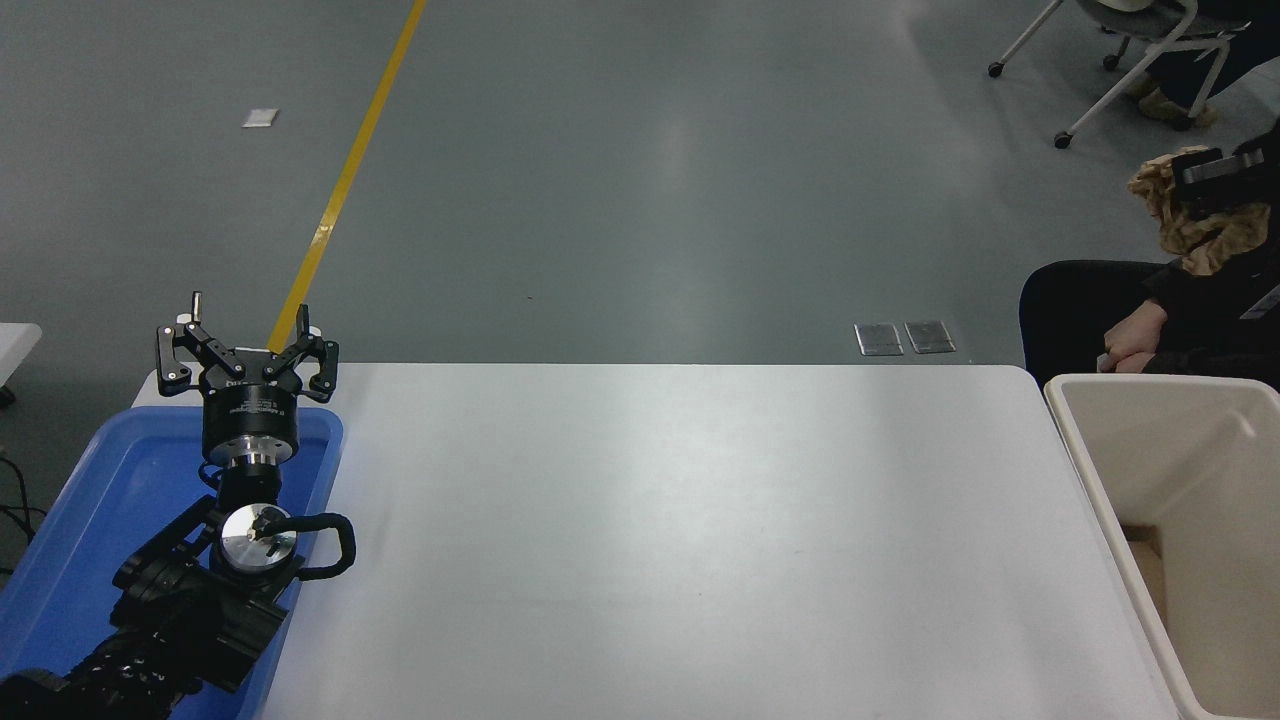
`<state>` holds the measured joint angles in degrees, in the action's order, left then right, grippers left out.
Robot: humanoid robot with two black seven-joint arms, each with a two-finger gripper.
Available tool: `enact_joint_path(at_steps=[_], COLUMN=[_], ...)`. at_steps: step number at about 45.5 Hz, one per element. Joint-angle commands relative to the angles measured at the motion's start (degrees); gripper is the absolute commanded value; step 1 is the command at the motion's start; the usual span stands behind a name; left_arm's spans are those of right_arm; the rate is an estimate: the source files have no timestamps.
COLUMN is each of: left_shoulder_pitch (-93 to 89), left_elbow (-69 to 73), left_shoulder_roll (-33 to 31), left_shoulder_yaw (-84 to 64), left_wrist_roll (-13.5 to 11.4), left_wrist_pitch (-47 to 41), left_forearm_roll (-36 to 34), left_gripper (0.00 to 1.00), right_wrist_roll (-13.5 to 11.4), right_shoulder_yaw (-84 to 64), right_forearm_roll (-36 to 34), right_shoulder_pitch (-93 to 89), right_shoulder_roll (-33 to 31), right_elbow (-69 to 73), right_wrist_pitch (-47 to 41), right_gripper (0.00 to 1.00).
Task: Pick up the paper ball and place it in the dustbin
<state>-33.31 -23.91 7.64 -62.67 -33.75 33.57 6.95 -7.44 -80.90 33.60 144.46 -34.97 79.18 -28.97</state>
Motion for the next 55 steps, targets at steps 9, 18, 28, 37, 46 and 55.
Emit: enact_joint_path(at_steps=[9,18,28,37,46,55], left_shoulder_pitch=[0.00,0.09,0.00,0.00,0.00,0.00], left_elbow=[0.00,0.00,0.00,0.00,0.00,0.00], left_shoulder_roll=[0.00,0.00,0.00,0.00,0.00,0.00], left_shoulder_yaw=[0.00,0.00,0.00,0.00,0.00,0.00], left_wrist_roll=[0.00,0.00,0.00,0.00,0.00,0.00], left_wrist_pitch=[0.01,0.01,0.01,0.01,0.01,0.01], left_forearm_roll=[0.08,0.08,0.08,0.08,0.08,0.08], left_gripper=[0.99,0.99,0.99,0.99,0.99,0.99], right_wrist_roll=[2.34,3.05,2.78,2.78,2.52,2.43], right_shoulder_yaw=[-4.36,8.63,30.17,37.13,37.30,41.96], right_forearm_roll=[7.89,1.30,-3.45,-11.96,-18.04,-17.95], right_shoulder_pitch=[-27.02,-50.13,-75.70,-93.47,-99.98,-103.06], right_shoulder_roll=[-9.85,-14.07,-12.84,-3.18,1.75,4.30], right_elbow=[-30.12,-42.52,-54.47,-65.55,-66.00,-65.38], right_wrist_pitch=[15.43,19.56,21.49,26.15,28.00,28.79], right_gripper=[0.00,0.00,0.00,0.00,0.00,0.00])
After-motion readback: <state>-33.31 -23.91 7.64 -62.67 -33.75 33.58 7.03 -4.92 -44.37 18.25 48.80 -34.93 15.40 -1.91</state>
